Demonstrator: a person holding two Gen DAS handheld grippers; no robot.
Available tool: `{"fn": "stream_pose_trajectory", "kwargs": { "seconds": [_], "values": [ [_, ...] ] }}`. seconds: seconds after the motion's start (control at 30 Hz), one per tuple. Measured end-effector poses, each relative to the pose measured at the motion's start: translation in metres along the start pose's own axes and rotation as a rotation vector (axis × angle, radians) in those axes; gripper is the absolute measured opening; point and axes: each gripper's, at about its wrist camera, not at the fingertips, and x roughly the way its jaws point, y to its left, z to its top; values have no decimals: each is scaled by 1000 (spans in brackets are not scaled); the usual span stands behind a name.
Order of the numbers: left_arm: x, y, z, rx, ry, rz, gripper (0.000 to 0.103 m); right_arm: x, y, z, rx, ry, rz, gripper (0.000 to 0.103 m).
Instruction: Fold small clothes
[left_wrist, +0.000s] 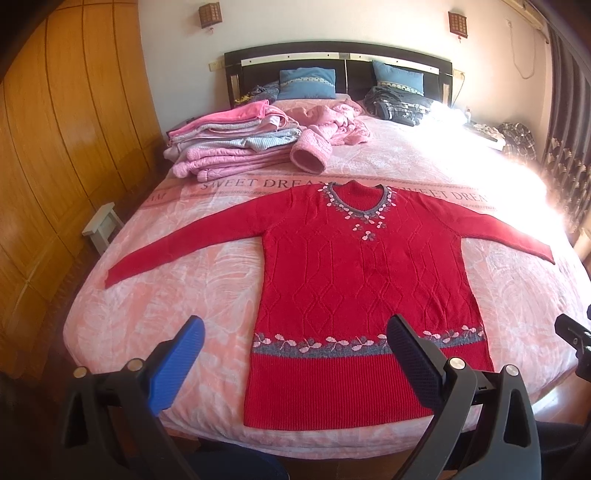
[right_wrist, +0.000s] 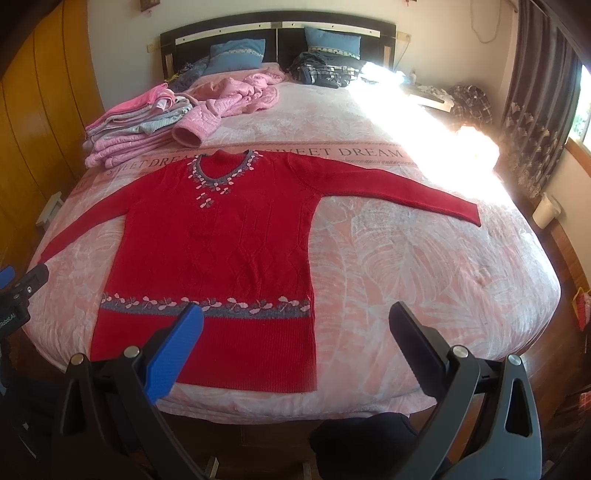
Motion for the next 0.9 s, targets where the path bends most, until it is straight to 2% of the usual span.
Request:
{"fn": "stream_pose_trajectory", "kwargs": {
  "seconds": [0.17,0.47,0.57,0.73,0.9],
  "values": [
    [0,1,-1,4,-4,7,99,-1,0,0,-4,-3,2,100],
    [8,4,-4,-8,35,-1,99,5,3,0,-4,25,13,100],
    [9,5,-3,-4,38,-5,99,3,2,1,6,31,37,100],
    [8,6,-1,-17,38,-2,99,-1,3,1,11,25,45,100],
    [1,2,0,0,3,4,99,-3,6,0,-7,17,46,100]
  ]
}}
